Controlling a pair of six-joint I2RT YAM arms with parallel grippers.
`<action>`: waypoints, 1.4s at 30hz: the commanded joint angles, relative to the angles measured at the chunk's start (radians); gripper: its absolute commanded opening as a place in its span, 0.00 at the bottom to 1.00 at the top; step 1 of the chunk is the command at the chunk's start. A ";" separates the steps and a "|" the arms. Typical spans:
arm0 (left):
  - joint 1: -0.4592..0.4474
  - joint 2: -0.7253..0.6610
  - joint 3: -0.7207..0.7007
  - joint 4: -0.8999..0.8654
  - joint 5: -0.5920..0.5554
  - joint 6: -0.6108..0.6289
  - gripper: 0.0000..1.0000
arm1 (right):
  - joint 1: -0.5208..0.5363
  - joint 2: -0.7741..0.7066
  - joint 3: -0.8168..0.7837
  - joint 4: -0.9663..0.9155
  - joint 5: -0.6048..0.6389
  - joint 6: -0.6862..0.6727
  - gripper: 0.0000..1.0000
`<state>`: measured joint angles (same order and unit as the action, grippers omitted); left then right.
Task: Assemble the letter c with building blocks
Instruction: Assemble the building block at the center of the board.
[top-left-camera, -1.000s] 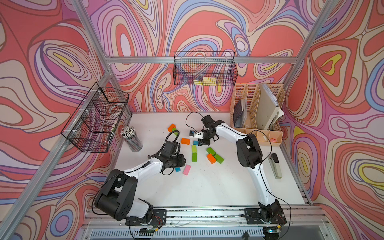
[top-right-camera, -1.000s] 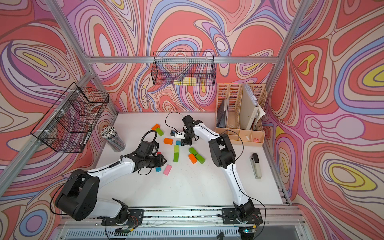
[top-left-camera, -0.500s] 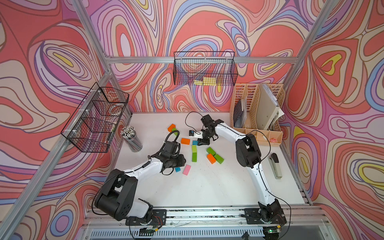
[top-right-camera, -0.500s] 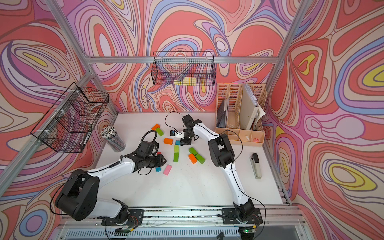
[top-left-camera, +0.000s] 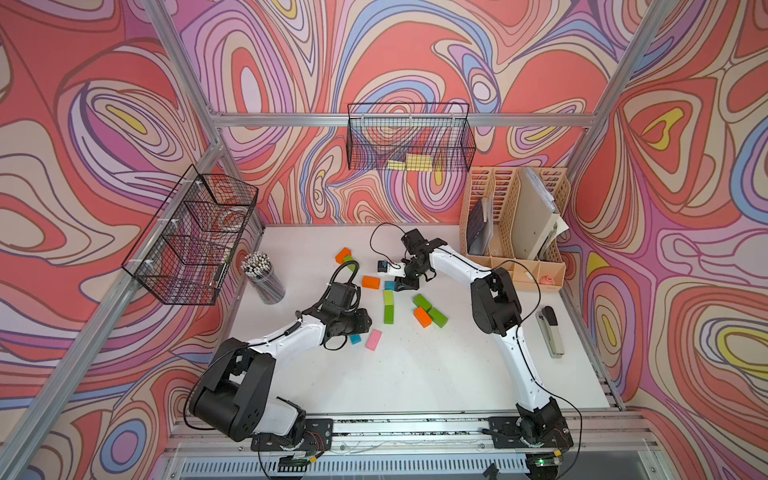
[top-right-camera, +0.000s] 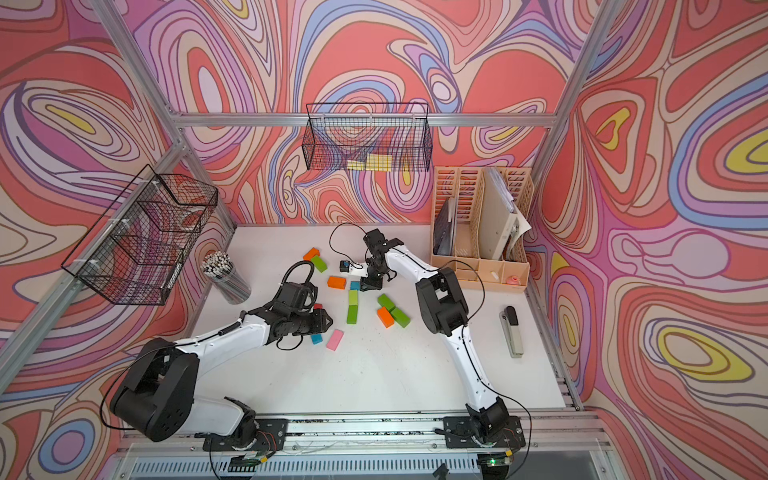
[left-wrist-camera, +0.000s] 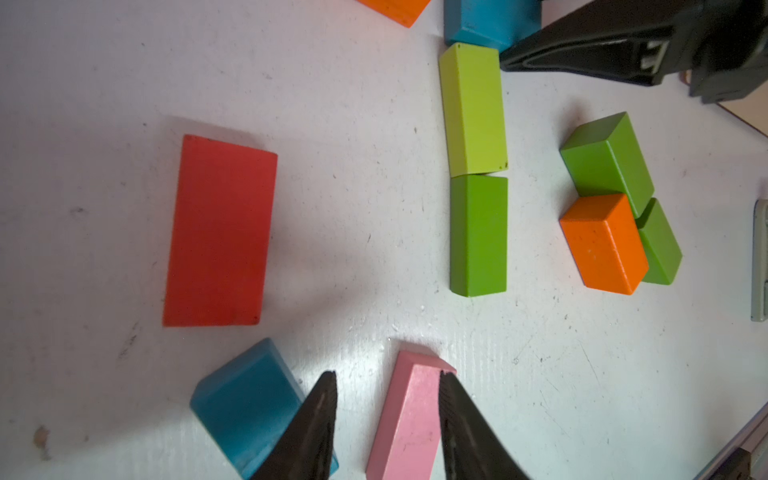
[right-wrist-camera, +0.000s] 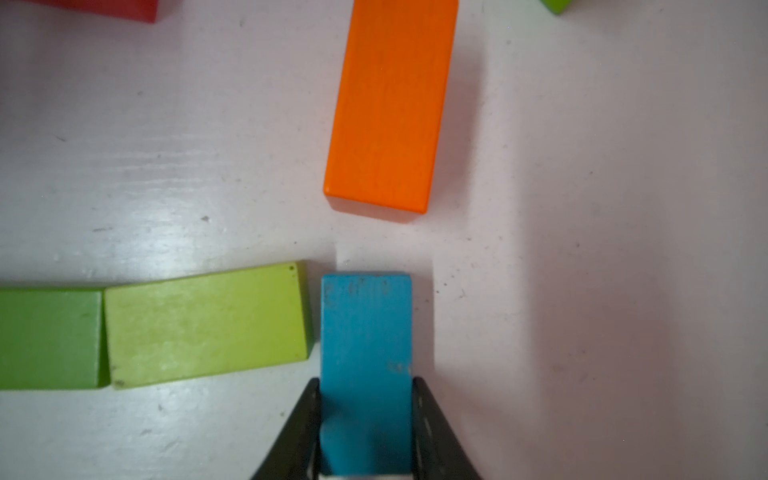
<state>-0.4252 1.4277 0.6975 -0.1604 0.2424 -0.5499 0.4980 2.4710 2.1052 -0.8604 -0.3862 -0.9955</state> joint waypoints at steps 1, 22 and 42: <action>0.004 0.005 -0.007 -0.001 -0.014 0.014 0.44 | 0.006 0.036 0.015 -0.022 -0.011 -0.011 0.26; 0.004 -0.003 -0.006 -0.010 -0.028 0.017 0.44 | 0.008 0.005 -0.019 0.044 0.007 -0.005 0.73; 0.003 -0.039 -0.013 -0.014 -0.033 0.013 0.44 | 0.001 -0.265 -0.268 0.239 -0.050 0.070 0.75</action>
<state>-0.4252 1.4185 0.6971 -0.1612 0.2192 -0.5495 0.4988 2.2894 1.8713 -0.6857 -0.4004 -0.9688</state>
